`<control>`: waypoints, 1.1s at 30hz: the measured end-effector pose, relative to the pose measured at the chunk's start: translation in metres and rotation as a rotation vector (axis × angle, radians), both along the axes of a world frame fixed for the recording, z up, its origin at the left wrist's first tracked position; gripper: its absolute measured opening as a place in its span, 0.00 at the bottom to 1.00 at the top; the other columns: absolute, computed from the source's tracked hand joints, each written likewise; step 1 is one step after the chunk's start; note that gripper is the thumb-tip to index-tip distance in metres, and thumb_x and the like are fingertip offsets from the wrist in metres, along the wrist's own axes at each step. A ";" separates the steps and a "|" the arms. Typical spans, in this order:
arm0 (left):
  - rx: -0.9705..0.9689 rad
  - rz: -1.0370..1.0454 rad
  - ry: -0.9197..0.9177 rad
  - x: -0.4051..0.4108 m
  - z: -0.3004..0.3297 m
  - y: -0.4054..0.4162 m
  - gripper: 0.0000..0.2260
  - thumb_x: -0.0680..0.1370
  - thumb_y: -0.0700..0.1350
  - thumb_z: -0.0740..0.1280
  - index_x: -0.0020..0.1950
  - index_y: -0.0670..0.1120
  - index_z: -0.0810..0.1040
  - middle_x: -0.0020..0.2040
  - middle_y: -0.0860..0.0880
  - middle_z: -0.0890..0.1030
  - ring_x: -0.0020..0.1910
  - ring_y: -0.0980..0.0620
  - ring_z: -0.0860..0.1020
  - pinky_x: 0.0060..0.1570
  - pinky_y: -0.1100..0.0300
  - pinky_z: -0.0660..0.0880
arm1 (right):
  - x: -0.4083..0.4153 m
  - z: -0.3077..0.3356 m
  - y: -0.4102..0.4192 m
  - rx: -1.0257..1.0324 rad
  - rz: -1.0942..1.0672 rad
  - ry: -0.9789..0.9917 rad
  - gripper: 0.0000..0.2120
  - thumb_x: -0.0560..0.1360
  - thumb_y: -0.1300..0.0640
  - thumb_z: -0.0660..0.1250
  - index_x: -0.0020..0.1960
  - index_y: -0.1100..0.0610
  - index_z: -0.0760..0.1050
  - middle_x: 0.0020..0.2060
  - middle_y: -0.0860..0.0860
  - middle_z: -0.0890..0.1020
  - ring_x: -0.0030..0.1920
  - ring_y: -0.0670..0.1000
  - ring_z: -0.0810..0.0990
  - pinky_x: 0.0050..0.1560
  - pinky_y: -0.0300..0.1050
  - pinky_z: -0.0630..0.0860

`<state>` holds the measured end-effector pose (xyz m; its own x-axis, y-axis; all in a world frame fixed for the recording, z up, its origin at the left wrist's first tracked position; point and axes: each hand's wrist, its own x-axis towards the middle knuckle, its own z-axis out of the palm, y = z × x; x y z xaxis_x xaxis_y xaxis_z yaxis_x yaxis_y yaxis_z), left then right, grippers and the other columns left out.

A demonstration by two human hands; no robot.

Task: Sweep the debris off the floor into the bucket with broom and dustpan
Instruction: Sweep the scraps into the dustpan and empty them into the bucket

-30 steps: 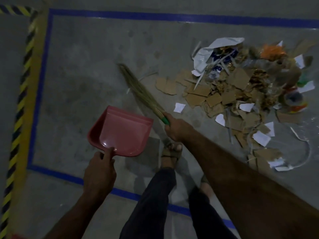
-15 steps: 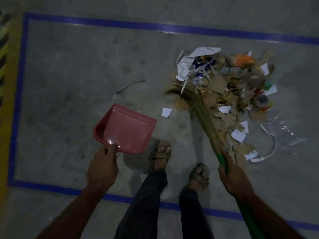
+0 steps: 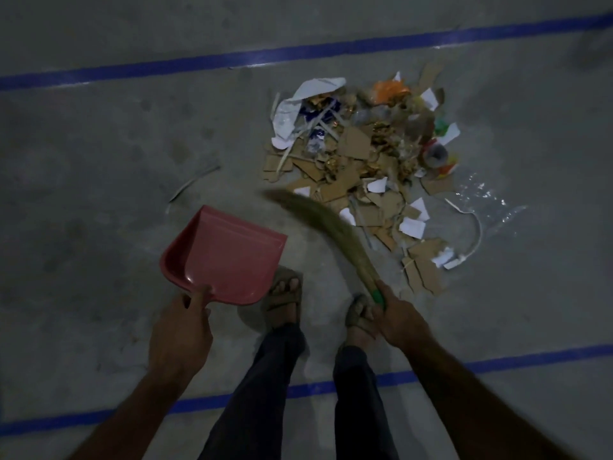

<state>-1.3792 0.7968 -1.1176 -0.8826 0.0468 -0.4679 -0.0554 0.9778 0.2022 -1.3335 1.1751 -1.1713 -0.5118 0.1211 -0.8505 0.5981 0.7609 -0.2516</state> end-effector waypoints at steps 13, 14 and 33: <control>0.025 -0.066 -0.126 -0.017 0.012 0.030 0.21 0.76 0.39 0.71 0.68 0.49 0.72 0.41 0.46 0.73 0.34 0.48 0.72 0.29 0.53 0.72 | 0.117 0.120 0.058 -0.012 -0.286 0.155 0.31 0.79 0.53 0.65 0.75 0.32 0.56 0.67 0.39 0.73 0.63 0.40 0.75 0.60 0.37 0.70; 0.026 -0.077 -0.136 -0.021 0.016 0.035 0.21 0.76 0.39 0.71 0.68 0.49 0.72 0.40 0.47 0.73 0.34 0.49 0.71 0.29 0.53 0.72 | 0.121 0.123 0.057 0.012 -0.307 0.174 0.31 0.79 0.53 0.65 0.75 0.33 0.57 0.67 0.39 0.73 0.63 0.40 0.75 0.60 0.36 0.70; -0.027 -0.336 -0.211 -0.001 0.002 0.214 0.24 0.70 0.56 0.54 0.64 0.55 0.74 0.40 0.48 0.69 0.36 0.42 0.73 0.32 0.55 0.66 | 0.173 0.014 0.206 0.064 -0.410 -0.187 0.29 0.82 0.52 0.61 0.80 0.48 0.54 0.52 0.54 0.81 0.47 0.52 0.82 0.48 0.50 0.80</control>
